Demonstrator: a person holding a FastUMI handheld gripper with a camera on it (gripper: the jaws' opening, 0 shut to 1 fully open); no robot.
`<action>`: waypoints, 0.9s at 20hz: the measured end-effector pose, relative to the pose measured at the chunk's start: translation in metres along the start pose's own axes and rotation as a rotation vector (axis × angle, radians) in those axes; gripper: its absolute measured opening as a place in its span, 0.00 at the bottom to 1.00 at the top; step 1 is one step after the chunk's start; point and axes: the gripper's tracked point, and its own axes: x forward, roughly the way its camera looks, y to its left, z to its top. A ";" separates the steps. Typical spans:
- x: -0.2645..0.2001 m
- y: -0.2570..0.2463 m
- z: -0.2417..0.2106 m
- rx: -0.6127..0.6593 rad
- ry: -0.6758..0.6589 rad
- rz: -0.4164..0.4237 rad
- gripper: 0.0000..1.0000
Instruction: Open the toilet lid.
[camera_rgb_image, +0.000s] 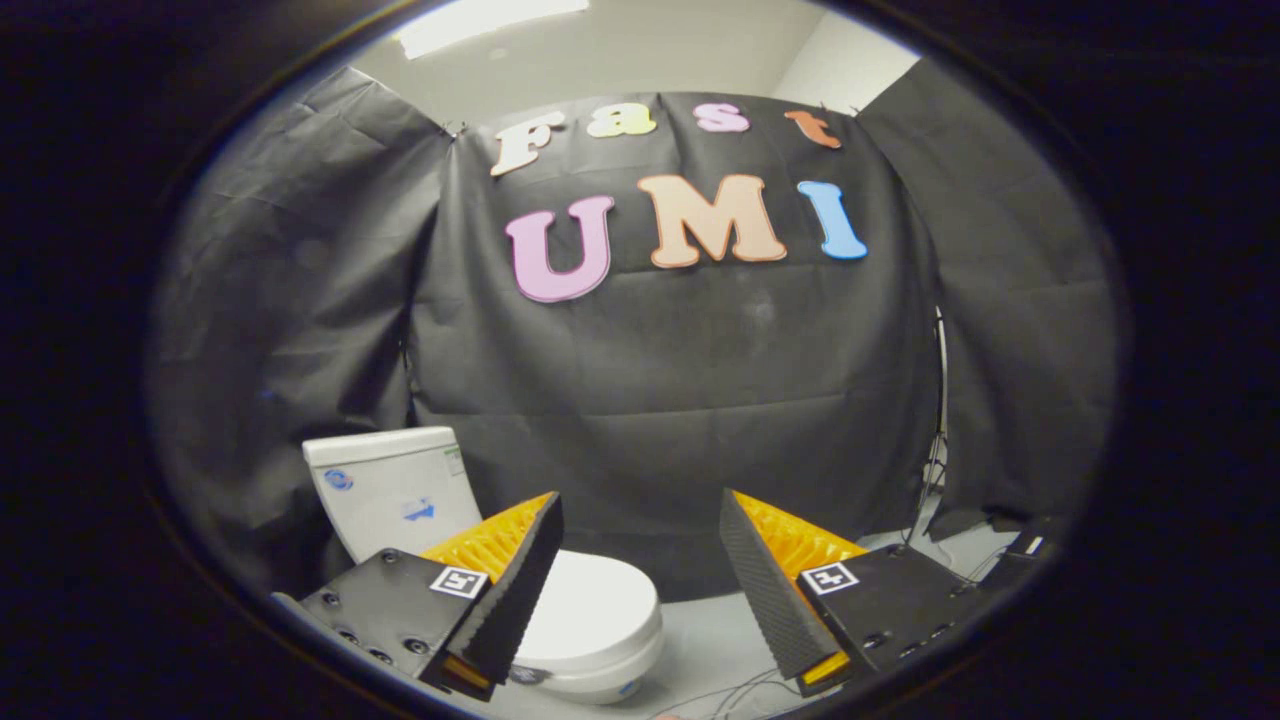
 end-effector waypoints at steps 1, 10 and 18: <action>-0.004 0.018 -0.006 -0.035 0.006 0.019 0.98; -0.057 0.073 -0.092 -0.009 0.140 0.039 0.99; -0.078 0.082 -0.130 0.053 0.250 0.066 0.98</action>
